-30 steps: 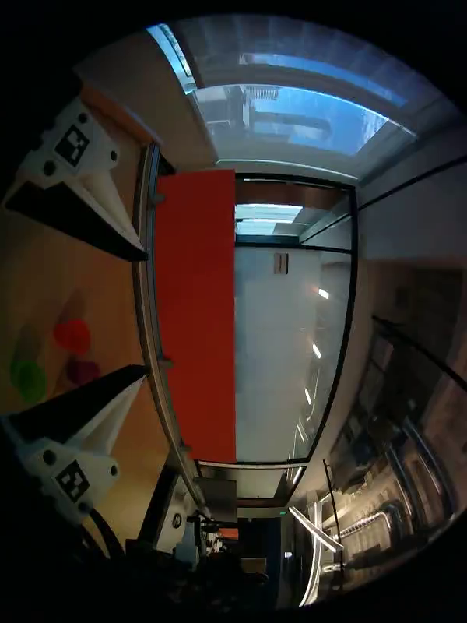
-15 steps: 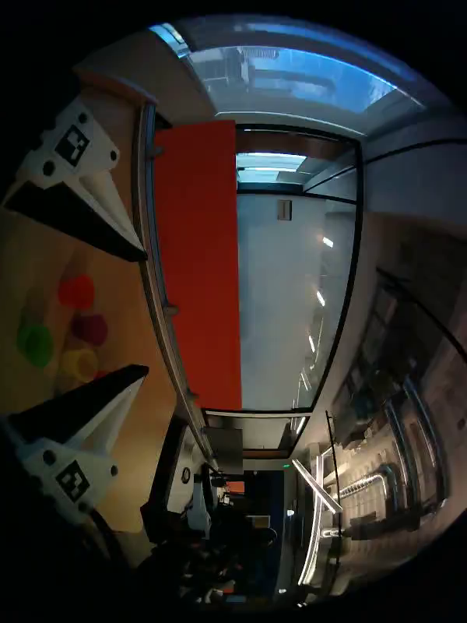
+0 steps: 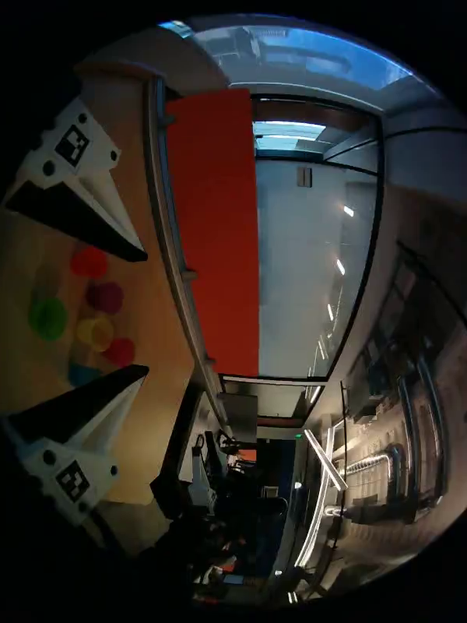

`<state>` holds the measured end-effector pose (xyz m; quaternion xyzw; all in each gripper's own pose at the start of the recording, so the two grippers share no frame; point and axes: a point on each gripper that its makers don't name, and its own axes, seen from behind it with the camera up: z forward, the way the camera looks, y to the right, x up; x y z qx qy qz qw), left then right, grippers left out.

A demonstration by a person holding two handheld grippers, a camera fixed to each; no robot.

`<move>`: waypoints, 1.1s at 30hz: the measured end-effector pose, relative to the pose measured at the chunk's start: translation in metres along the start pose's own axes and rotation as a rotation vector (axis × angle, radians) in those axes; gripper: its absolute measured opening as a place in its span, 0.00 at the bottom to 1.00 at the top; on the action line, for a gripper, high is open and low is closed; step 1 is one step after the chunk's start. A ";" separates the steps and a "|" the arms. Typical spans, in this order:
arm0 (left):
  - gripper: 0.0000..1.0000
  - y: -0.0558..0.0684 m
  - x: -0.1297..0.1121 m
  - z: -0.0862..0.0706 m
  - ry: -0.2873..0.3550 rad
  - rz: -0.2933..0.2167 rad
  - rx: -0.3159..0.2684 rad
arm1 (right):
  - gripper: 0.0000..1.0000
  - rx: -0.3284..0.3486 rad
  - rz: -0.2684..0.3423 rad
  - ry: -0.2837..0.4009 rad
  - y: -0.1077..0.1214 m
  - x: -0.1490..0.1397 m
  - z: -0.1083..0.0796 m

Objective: Pour water

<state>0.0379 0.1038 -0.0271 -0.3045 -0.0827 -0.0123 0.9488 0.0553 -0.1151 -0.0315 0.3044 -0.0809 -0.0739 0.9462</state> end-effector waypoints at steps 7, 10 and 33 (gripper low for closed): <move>0.98 -0.004 -0.027 0.004 -0.069 0.027 -0.016 | 0.99 0.040 -0.013 -0.078 -0.007 -0.026 0.006; 0.99 -0.005 -0.037 0.007 -0.093 0.033 -0.025 | 0.99 0.050 -0.016 -0.102 -0.008 -0.036 0.009; 0.98 0.000 -0.143 0.030 -0.271 0.072 -0.095 | 0.99 0.061 -0.046 -0.296 -0.011 -0.152 0.030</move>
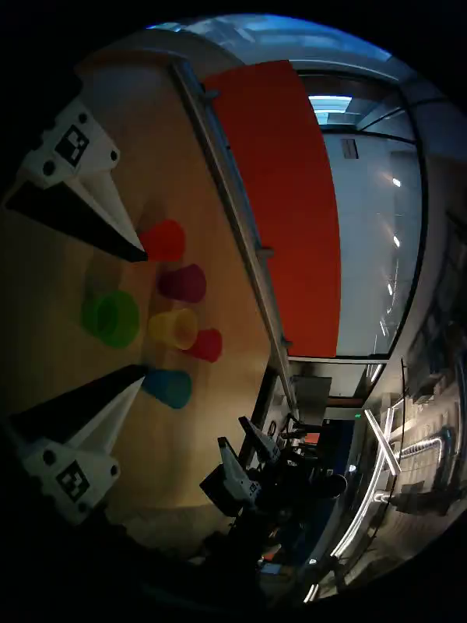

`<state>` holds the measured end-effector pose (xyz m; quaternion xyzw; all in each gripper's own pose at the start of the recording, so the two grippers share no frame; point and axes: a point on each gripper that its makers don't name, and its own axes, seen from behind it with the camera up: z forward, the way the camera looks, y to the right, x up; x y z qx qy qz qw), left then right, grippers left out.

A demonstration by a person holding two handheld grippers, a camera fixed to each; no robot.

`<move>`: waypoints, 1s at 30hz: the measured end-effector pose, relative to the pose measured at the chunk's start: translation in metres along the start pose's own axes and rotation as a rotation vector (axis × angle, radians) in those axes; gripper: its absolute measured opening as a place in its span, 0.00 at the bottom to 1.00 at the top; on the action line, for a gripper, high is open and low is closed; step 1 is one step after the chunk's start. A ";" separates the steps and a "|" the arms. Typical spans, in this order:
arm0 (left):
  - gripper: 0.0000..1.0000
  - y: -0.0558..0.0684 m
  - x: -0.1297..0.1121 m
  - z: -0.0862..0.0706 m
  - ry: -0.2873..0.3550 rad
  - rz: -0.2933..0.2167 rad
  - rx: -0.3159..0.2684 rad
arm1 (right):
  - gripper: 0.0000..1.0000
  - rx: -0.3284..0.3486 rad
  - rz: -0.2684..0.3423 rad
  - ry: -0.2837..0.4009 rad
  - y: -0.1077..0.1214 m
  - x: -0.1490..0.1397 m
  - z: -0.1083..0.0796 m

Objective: Pour water

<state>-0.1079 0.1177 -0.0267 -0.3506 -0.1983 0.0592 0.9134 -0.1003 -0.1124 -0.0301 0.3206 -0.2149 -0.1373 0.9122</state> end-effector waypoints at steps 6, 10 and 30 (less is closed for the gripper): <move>0.98 0.005 -0.025 0.010 -0.042 -0.003 -0.019 | 0.99 0.007 0.003 -0.037 -0.003 -0.021 0.013; 0.98 0.007 -0.039 0.014 -0.068 -0.004 -0.029 | 0.99 0.018 0.014 -0.057 -0.006 -0.032 0.020; 0.99 0.010 -0.102 0.035 -0.217 0.041 -0.062 | 1.00 0.061 -0.009 -0.140 -0.022 -0.067 0.057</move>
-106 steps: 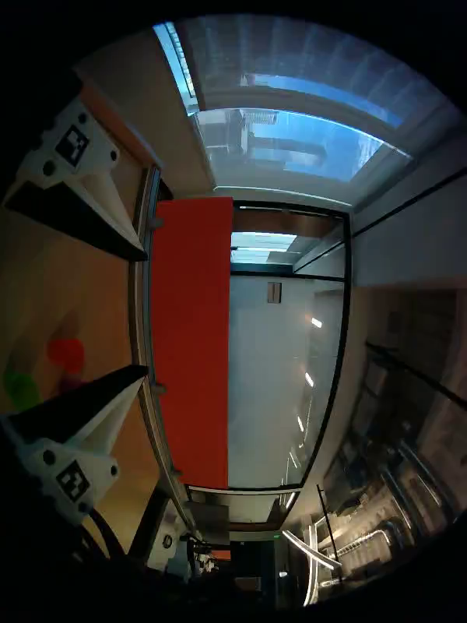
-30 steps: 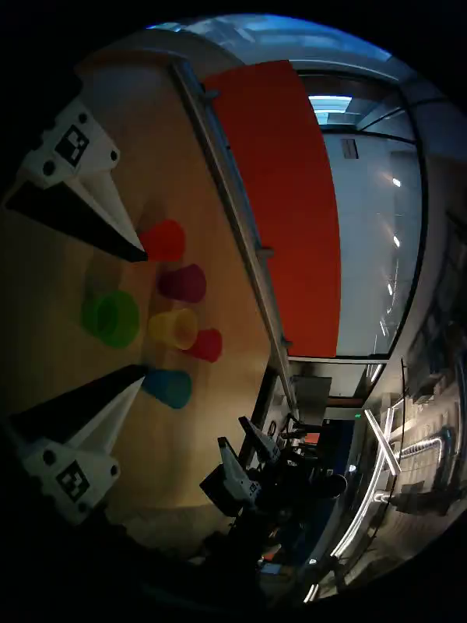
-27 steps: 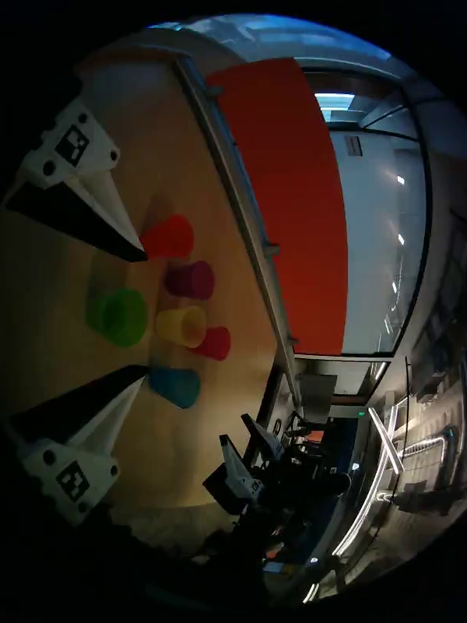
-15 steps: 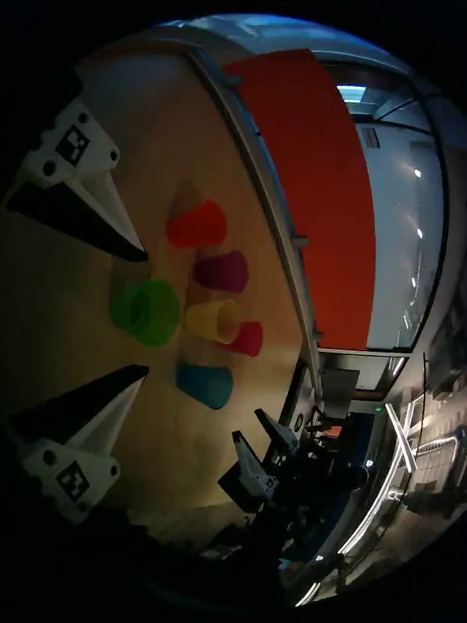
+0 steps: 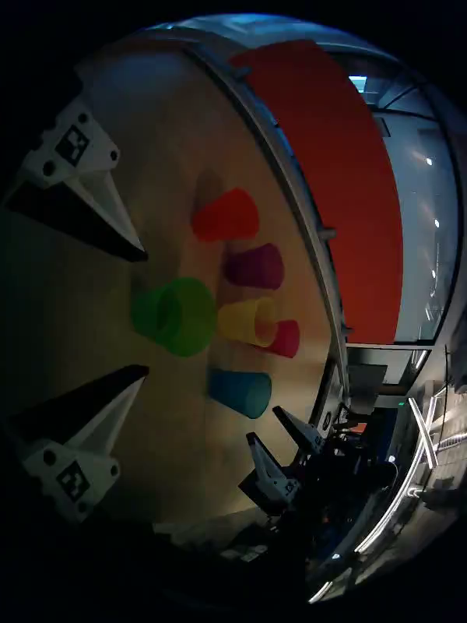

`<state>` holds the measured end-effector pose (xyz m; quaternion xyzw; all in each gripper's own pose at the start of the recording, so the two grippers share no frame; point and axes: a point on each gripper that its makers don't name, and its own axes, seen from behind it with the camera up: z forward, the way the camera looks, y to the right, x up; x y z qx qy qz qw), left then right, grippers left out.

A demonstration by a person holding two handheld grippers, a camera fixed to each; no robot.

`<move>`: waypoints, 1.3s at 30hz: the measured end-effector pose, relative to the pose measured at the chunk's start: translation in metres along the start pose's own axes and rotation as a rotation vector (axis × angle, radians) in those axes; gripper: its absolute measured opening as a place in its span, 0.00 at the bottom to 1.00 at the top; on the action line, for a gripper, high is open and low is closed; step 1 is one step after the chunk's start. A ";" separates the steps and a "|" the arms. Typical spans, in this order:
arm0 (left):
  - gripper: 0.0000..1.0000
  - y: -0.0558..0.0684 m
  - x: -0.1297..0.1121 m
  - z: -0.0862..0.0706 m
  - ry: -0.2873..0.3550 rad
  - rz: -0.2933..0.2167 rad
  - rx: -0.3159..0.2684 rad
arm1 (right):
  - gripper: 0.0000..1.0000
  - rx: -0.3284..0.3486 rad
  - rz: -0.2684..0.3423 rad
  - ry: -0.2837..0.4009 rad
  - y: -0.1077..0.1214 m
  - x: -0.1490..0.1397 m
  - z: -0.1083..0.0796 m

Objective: Pour water

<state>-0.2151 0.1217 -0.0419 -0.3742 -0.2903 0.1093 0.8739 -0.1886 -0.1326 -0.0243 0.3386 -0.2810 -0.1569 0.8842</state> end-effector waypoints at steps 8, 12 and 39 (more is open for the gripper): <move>0.98 0.001 -0.005 0.014 -0.022 -0.008 -0.025 | 1.00 0.010 -0.006 -0.018 -0.001 -0.005 0.019; 0.98 0.000 -0.006 0.022 -0.036 0.002 -0.032 | 0.99 0.013 -0.004 -0.020 -0.001 -0.006 0.026; 0.98 0.002 0.010 0.071 -0.032 0.046 -0.068 | 0.99 0.039 -0.007 -0.022 -0.001 0.001 0.059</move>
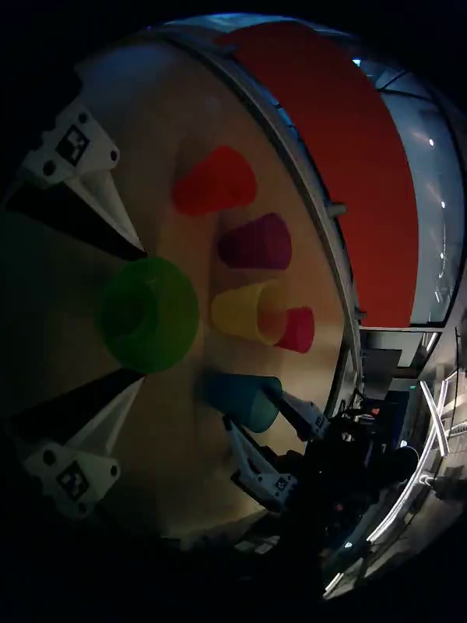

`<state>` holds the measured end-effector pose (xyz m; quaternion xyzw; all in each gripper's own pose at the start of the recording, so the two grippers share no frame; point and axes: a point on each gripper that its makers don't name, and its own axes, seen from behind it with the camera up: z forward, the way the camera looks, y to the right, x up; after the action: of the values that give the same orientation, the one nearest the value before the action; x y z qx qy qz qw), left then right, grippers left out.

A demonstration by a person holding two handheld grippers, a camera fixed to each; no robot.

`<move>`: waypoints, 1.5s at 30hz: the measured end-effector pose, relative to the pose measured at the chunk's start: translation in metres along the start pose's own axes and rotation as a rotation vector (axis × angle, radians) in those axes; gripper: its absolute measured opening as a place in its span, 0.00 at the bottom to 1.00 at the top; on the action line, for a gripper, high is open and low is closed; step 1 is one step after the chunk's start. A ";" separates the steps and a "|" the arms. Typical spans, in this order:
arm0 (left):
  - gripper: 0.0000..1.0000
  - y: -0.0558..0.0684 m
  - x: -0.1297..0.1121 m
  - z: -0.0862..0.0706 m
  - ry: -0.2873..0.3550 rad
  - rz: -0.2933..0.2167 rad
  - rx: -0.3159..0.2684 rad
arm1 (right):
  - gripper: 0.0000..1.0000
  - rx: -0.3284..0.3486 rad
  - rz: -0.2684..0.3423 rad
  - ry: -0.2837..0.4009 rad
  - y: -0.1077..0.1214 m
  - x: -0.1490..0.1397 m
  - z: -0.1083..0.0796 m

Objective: Pour water

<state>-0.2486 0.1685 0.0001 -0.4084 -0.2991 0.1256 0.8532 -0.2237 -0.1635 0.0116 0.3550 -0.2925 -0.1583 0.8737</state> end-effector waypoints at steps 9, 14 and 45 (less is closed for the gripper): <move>0.92 -0.002 0.001 0.005 0.004 -0.012 0.002 | 0.99 -0.001 -0.001 0.003 0.001 0.000 0.002; 0.85 -0.002 0.001 0.004 0.006 -0.010 -0.001 | 0.99 -0.003 -0.002 0.004 0.002 0.000 0.002; 0.85 0.004 0.007 -0.005 0.025 -0.013 0.000 | 0.88 -0.016 0.009 0.068 0.004 0.020 -0.001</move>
<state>-0.2398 0.1714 -0.0030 -0.4080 -0.2909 0.1149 0.8577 -0.2074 -0.1703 0.0218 0.3520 -0.2631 -0.1446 0.8866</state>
